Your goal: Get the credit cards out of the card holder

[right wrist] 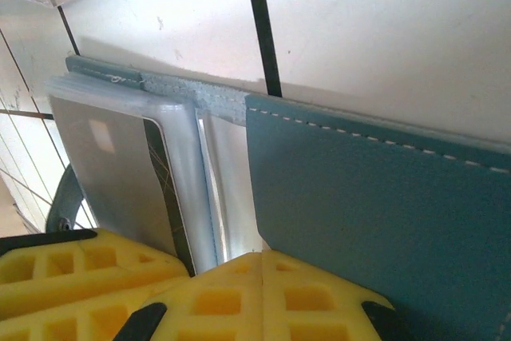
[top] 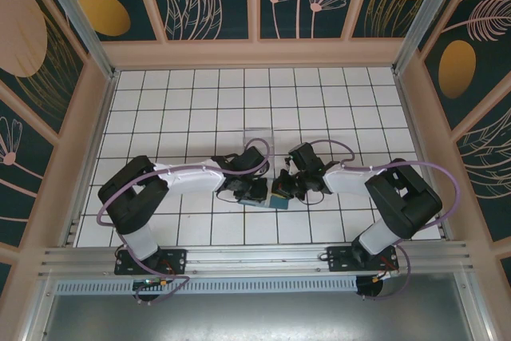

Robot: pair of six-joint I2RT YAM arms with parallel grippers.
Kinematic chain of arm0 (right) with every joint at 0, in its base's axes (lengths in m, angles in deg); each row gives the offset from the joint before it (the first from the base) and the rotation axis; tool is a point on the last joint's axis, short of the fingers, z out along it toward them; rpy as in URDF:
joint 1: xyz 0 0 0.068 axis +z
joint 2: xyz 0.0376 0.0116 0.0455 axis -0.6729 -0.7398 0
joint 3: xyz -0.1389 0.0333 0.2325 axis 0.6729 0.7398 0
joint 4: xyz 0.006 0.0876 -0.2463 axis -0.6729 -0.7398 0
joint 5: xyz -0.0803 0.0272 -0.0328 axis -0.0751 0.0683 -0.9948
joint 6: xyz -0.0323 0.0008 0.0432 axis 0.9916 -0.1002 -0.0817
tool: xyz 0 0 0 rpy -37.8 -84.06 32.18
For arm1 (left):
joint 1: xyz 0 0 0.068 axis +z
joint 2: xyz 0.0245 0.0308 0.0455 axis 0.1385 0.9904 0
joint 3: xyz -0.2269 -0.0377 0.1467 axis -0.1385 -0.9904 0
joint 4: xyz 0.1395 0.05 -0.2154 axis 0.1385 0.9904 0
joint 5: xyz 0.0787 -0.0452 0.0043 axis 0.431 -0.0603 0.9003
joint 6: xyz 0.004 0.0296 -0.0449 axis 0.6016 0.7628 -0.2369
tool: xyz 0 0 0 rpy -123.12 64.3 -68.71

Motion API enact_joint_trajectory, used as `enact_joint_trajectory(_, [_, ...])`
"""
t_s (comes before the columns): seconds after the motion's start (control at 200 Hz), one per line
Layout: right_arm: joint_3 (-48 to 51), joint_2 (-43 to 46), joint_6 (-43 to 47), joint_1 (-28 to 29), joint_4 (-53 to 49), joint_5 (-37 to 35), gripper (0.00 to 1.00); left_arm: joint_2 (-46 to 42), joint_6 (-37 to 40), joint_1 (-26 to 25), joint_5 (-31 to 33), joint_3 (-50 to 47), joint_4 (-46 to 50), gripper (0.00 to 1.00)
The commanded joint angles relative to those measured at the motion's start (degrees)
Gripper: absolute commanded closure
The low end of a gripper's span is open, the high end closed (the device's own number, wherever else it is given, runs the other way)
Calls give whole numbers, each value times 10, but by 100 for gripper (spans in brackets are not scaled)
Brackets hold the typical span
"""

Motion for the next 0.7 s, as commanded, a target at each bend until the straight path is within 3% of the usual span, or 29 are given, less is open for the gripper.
enact_joint_trajectory(0.0, [3,-15,10,-5,-39,-19,98,-31,14,25,52,-4,48,86])
enact_joint_trajectory(0.44, [0,-8,13,-5,-49,-25,98,-48,44,68,75,-18,71,85])
enact_joint_trajectory(0.696, [5,-10,8,-2,-33,-18,97,-64,47,72,39,-50,30,79])
